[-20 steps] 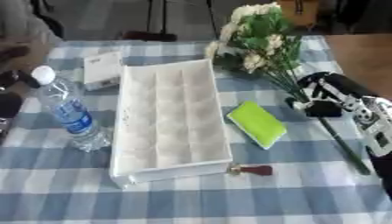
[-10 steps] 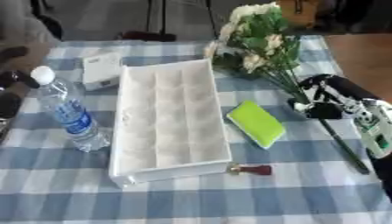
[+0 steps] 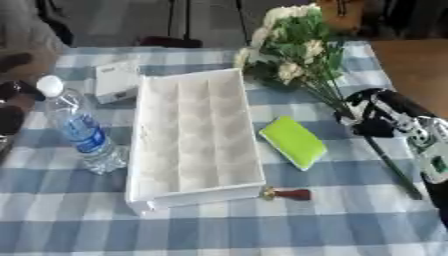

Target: Pick up objects on the table and place them in the box.

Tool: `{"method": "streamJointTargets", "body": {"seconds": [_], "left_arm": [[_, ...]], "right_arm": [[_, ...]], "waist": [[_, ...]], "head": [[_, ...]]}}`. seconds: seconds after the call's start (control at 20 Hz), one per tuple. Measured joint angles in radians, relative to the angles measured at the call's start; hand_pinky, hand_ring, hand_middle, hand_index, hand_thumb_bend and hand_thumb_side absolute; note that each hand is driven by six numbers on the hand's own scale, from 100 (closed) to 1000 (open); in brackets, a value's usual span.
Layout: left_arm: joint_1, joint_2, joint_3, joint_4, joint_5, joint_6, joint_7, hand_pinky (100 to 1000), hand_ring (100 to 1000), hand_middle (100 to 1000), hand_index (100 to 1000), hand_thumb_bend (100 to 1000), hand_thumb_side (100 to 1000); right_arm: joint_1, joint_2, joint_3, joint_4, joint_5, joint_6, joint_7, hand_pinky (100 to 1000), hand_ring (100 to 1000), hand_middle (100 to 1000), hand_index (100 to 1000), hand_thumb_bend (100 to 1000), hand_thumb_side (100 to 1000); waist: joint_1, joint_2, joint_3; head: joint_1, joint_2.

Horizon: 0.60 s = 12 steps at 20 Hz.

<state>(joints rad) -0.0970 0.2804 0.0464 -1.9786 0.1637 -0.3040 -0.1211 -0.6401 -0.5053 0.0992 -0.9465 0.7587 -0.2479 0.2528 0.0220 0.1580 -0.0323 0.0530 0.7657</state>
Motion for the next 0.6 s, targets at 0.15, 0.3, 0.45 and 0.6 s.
{"method": "streamJointTargets", "body": {"seconds": [0.15,0.3,0.45,0.6], "left_arm": [[0.0,0.0,0.0,0.0,0.002,0.0,0.0,482,805,949,938,667,324],[0.0,0.0,0.0,0.0,0.003,0.0,0.0,482,805,949,938,667,323],[0.0,0.0,0.0,0.0,0.003,-0.002,-0.002,481,805,949,938,667,324],[0.0,0.0,0.0,0.0,0.003,-0.002,-0.002,480,805,949,937,665,326]], "right_arm": [[0.002,0.0,0.0,0.0,-0.003,-0.002,0.002,560,615,741,855,304,718],[0.002,0.0,0.0,0.0,-0.004,-0.004,0.004,560,615,742,855,302,708],[0.002,0.0,0.001,0.0,-0.003,-0.008,0.009,547,605,738,854,290,688],[0.001,0.0,0.006,0.001,0.007,-0.012,0.014,520,586,731,854,281,653]], "waist": [[0.0,0.0,-0.001],[0.001,0.0,-0.002],[0.002,0.001,-0.003],[0.002,0.002,-0.002]], "head": [[0.001,0.0],[0.001,0.0],[0.0,0.0],[0.0,0.0]]}}
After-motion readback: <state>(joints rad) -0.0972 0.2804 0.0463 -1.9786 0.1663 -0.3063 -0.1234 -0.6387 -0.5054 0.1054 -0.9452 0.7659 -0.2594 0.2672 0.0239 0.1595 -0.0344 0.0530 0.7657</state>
